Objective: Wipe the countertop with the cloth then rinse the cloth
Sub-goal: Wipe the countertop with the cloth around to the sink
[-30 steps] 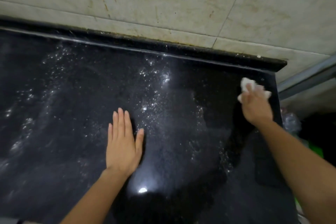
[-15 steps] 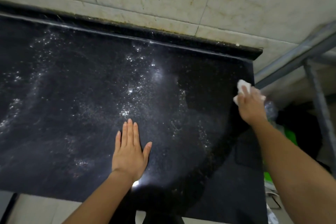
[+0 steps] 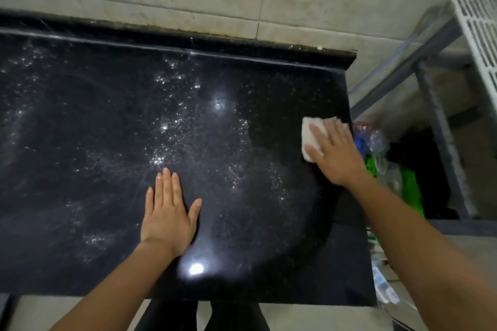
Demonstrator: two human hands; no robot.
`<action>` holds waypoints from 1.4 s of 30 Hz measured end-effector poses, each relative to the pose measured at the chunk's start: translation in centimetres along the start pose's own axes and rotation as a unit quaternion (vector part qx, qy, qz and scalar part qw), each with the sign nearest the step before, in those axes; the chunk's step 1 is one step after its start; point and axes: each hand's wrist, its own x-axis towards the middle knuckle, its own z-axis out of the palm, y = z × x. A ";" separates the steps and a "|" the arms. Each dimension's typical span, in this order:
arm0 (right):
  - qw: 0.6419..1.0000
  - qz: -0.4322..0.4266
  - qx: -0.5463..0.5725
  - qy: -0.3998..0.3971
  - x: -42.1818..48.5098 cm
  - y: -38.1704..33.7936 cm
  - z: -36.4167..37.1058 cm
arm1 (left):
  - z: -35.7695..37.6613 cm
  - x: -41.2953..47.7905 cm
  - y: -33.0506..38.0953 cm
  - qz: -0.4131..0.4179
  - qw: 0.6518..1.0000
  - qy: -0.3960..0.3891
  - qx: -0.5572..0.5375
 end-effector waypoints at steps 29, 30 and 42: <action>0.942 0.324 0.053 0.073 -19.5 -10.3 6.1 | 0.7 -0.2 -0.6 0.036 0.998 -0.021 -0.044; 0.954 0.286 0.052 0.081 -19.3 -12.5 6.3 | 0.8 -0.2 -0.6 0.037 0.998 -0.021 -0.044; 0.911 0.383 0.125 0.083 -25.0 -8.5 7.6 | 0.2 -0.3 -0.6 0.036 0.997 -0.049 -0.042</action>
